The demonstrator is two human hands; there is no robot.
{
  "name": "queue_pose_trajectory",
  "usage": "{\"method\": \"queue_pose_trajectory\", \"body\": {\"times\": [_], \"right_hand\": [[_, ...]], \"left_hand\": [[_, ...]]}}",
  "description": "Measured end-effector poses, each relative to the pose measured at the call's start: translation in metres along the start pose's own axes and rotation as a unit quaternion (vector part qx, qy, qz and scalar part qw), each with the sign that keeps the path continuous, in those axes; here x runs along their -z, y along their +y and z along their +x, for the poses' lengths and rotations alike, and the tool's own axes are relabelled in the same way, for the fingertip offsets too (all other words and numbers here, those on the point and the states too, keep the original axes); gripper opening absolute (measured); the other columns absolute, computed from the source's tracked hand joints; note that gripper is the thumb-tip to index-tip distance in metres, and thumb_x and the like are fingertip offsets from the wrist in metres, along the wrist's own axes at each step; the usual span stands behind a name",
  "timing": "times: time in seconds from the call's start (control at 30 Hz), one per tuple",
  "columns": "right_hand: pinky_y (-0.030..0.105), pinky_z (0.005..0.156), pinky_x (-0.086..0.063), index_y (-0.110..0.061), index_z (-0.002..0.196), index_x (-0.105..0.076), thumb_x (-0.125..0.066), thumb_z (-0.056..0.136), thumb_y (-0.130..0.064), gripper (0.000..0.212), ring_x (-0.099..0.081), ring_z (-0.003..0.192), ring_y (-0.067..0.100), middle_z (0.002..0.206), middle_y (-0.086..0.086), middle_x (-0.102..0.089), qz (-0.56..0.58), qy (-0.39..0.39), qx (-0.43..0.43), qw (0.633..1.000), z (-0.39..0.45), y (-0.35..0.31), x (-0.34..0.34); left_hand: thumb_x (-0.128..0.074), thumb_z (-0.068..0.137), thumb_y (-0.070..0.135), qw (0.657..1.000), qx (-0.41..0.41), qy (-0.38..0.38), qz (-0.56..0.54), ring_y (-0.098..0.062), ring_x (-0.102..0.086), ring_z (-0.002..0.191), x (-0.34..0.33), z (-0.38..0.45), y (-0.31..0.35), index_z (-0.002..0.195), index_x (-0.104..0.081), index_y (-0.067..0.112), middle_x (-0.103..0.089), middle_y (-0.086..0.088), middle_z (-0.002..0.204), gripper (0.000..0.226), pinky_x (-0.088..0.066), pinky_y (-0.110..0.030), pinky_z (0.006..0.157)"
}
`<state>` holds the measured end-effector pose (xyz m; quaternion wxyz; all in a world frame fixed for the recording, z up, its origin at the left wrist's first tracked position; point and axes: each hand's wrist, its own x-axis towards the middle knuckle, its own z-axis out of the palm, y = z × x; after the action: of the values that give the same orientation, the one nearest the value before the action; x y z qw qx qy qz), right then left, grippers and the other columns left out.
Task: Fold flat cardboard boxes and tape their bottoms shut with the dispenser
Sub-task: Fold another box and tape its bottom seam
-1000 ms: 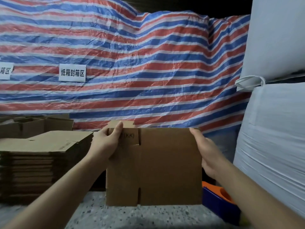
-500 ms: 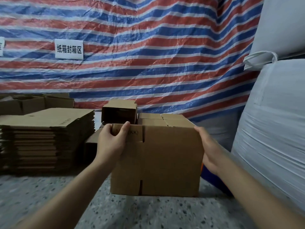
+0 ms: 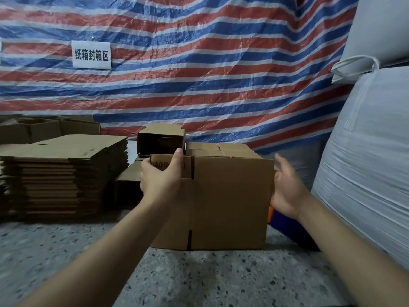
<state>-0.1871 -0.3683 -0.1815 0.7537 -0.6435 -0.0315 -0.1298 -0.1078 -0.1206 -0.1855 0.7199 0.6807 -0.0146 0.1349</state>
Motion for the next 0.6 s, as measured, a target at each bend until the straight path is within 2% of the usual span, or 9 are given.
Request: {"method": "queue_pose_trajectory", "body": {"times": [0.17,0.27,0.33,0.37,0.43,0.53,0.6], "right_hand": [[0.039,0.086,-0.058,-0.021,0.132,-0.067,-0.031,0.096,-0.066,0.068,-0.063,0.123,0.031,0.133,0.016,-0.066,0.022,-0.022,-0.019,0.999,0.002,0.002,0.0],[0.042,0.092,-0.056,-0.022,0.138,-0.061,-0.022,0.099,-0.069,0.073,-0.061,0.126,0.031,0.137,0.015,-0.063,0.037,-0.028,-0.034,0.998,0.001,0.003,-0.006],[0.046,0.096,-0.053,-0.022,0.138,-0.062,-0.018,0.101,-0.067,0.073,-0.062,0.125,0.03,0.135,0.014,-0.065,0.026,-0.014,-0.032,0.999,0.0,0.002,-0.012],[0.047,0.096,-0.052,-0.023,0.135,-0.063,-0.018,0.101,-0.067,0.072,-0.063,0.124,0.029,0.133,0.013,-0.066,0.017,-0.004,-0.024,1.0,-0.002,-0.001,-0.015],[0.045,0.09,-0.055,-0.025,0.126,-0.07,-0.017,0.101,-0.068,0.073,-0.067,0.117,0.026,0.126,0.012,-0.071,0.004,0.017,-0.002,1.0,-0.004,-0.007,-0.02],[0.036,0.071,-0.062,-0.029,0.102,-0.079,-0.015,0.099,-0.071,0.077,-0.074,0.102,0.021,0.112,0.011,-0.076,0.012,0.041,0.02,0.999,-0.008,-0.02,-0.027],[0.034,0.066,-0.061,-0.029,0.092,-0.081,-0.013,0.1,-0.07,0.079,-0.075,0.094,0.019,0.104,0.01,-0.078,0.009,0.05,0.026,0.998,-0.008,-0.021,-0.032]], "left_hand": [[-0.068,0.081,0.059,1.0,0.012,0.003,-0.011,-0.031,-0.049,0.12,-0.002,0.004,0.001,0.126,-0.041,0.023,-0.051,-0.01,0.127,0.063,-0.042,-0.053,0.105],[-0.066,0.081,0.054,1.0,0.014,-0.008,-0.02,-0.029,-0.051,0.114,-0.003,0.005,0.001,0.122,-0.041,0.027,-0.052,-0.009,0.124,0.056,-0.045,-0.052,0.1],[-0.063,0.082,0.053,0.999,0.019,-0.026,-0.036,-0.024,-0.052,0.107,-0.002,0.007,0.003,0.128,-0.039,0.03,-0.052,-0.006,0.123,0.057,-0.048,-0.042,0.085],[-0.061,0.085,0.053,0.999,0.017,-0.035,-0.038,-0.021,-0.052,0.102,-0.001,0.008,0.005,0.132,-0.038,0.03,-0.052,-0.004,0.12,0.058,-0.045,-0.037,0.075],[-0.055,0.09,0.052,0.997,0.004,-0.066,-0.031,-0.016,-0.052,0.096,0.002,0.013,0.013,0.131,-0.043,0.028,-0.056,-0.001,0.111,0.049,-0.039,-0.033,0.068],[-0.045,0.095,0.05,0.988,-0.001,-0.147,-0.053,-0.015,-0.055,0.09,0.006,0.018,0.031,0.123,-0.059,0.028,-0.064,0.002,0.097,0.038,-0.04,-0.036,0.078],[-0.042,0.096,0.046,0.971,0.017,-0.219,-0.091,-0.014,-0.051,0.075,0.009,0.018,0.036,0.103,-0.065,0.022,-0.06,0.006,0.074,0.034,-0.038,-0.036,0.075]]}}
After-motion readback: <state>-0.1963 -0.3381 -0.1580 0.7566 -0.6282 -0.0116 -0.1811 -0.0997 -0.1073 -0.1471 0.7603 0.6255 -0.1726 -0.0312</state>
